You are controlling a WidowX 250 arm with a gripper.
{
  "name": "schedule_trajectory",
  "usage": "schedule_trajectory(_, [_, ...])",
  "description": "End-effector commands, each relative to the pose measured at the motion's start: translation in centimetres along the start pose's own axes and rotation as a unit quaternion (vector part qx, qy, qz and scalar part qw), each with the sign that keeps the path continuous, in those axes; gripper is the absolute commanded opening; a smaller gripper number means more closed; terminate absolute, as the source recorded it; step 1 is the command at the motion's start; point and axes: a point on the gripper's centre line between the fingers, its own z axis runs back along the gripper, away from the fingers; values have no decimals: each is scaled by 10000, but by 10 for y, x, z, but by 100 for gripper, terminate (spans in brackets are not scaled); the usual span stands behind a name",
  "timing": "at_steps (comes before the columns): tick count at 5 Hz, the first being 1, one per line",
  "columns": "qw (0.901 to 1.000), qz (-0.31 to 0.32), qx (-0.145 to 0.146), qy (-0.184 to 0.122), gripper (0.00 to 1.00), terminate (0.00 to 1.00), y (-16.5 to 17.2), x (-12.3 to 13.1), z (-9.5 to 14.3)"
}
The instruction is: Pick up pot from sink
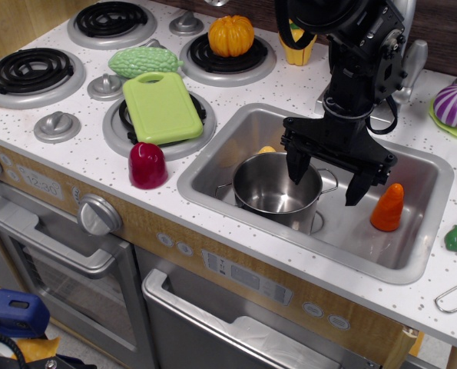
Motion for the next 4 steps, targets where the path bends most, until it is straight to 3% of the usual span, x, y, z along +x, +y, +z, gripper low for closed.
schedule_trajectory(1, [10000, 0, 0, 0, 100, 0, 0, 0, 0])
schedule_trajectory(4, [9994, -163, -79, -303, 100, 0, 13, -5, -29])
